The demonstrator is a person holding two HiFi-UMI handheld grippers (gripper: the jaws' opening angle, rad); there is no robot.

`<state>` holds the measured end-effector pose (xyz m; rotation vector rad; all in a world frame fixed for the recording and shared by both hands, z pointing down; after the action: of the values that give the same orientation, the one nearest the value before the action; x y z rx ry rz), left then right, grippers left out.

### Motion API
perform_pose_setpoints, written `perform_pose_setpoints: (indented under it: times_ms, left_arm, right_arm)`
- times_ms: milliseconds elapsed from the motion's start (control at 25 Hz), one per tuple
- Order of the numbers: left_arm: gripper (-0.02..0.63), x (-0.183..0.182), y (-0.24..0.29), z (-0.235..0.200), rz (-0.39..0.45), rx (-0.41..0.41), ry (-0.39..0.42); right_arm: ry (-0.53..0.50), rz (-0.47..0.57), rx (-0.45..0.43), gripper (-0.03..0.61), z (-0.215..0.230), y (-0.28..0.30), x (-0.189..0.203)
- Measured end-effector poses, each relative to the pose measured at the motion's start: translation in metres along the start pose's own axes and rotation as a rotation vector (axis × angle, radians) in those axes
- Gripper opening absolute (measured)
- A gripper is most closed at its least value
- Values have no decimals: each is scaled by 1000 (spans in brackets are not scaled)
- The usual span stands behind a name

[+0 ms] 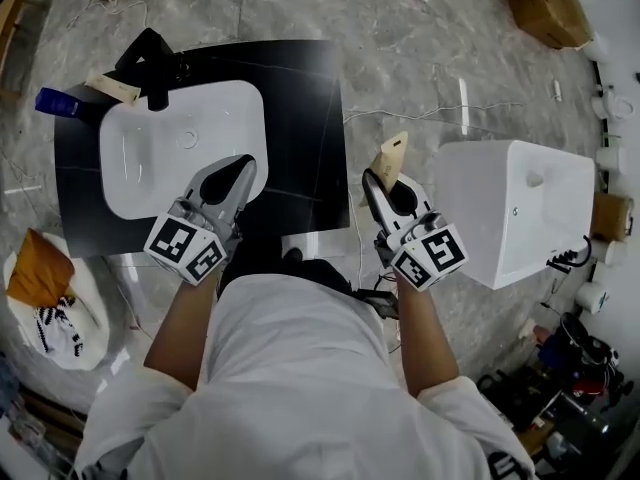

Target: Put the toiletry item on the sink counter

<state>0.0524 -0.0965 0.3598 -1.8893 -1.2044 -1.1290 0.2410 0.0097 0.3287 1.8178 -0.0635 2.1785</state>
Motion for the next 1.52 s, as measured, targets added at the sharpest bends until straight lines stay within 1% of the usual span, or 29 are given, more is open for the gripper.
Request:
perform_pose_setpoints:
  times_ms: [120,240,440,640,880,1040,1320,1520]
  left_arm:
    - [20,6,3,-15,-11,-21,-21]
    - [20,11,8,-23,-9,-47,-30]
    - [20,23,14,-30,-8,-110,-39]
    - [20,38,21,-44,-20,-188,-7]
    - [20,45,23,-54,-6,-268,-31]
    - [20,52,22,-58,6,-299,-54]
    - [20,60,13,-57,20,-325,-77]
    - [20,67,3,-59,22,-343,-89]
  right_arm:
    - [-58,-83,-32,35,4,25,11]
    - [-91,-153,-74,35,9,44,23]
    - [-126,-248,-192,35,17,73,42]
    - [-186,-353,-322,35,18,101,72]
    - [-283,-495,-416,35,23,124,101]
    - [-313,-571,-458,35,27,135,120]
    - [-348,-696,-497,35,29,143,147]
    - [-372,-755,-520,35,23,149,163]
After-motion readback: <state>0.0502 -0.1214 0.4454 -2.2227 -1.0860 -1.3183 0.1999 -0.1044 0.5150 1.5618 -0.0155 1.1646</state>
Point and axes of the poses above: the fingertips, and each gripper's own axes: y forward along the fingers, z to its right, x out of its underside, the point moved 3 cm from there along -y, backward along the fingers, and after that the axes turned 11 degrees about z, right-handed, at the moved point
